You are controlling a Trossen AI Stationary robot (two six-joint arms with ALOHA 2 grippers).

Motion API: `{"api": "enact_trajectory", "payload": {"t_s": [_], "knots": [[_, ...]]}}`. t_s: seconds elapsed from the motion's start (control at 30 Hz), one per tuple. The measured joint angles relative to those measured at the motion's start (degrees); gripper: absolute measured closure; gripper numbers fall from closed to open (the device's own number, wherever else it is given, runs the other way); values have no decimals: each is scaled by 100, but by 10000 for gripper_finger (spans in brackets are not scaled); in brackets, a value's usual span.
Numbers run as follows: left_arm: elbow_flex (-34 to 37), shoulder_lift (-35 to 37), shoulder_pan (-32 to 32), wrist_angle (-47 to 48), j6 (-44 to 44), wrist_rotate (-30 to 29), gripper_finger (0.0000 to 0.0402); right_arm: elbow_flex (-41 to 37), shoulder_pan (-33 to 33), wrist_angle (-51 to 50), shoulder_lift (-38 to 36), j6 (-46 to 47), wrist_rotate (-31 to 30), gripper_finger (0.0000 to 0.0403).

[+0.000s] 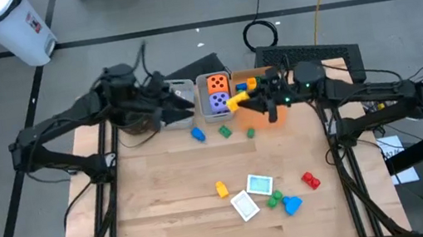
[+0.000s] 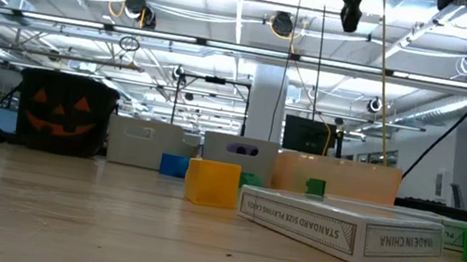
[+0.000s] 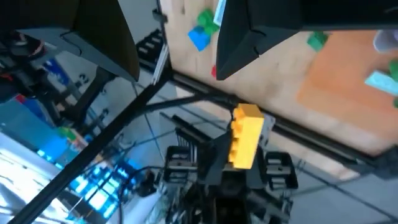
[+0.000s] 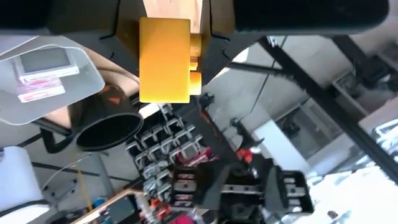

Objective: Pick & Place Toys
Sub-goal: Put the top yellow game piece into the orange bin

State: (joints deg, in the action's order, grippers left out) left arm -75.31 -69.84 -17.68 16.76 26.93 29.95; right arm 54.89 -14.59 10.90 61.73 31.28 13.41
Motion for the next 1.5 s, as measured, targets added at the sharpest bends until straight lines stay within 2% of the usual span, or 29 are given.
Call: {"api": "enact_trajectory", "payload": {"t_s": [0.13,0.37,0.5,0.63,0.8,0.93,1.07,1.23,1.4,1.5], "knots": [[0,277,-113,-44,-60,0,181,0,-179,-7,-15,105,-28,317],[-2,599,-232,140,-314,0,181,0,-420,-257,-13,-77,-879,320],[4,693,-294,359,-586,-5,181,0,-533,-829,-2,-160,-1258,320],[3,688,-284,503,-755,-6,181,0,-523,-1743,85,-244,-1943,320],[-4,565,-149,691,-729,-5,181,0,-676,-2357,383,-390,-2155,320],[14,501,-104,887,-838,-5,181,2,-1080,-2769,664,-357,-1818,320],[-1,410,-63,832,-882,-89,181,1,-1701,-3130,945,-446,-877,320],[2,269,-47,612,-892,-687,181,0,-2334,-3174,1235,-968,299,320],[2,125,-90,410,-880,-955,181,2,-2603,-3234,1509,-1532,783,320],[7,32,-150,261,-845,-959,181,84,-2634,-3274,1743,-1764,783,320]]}}
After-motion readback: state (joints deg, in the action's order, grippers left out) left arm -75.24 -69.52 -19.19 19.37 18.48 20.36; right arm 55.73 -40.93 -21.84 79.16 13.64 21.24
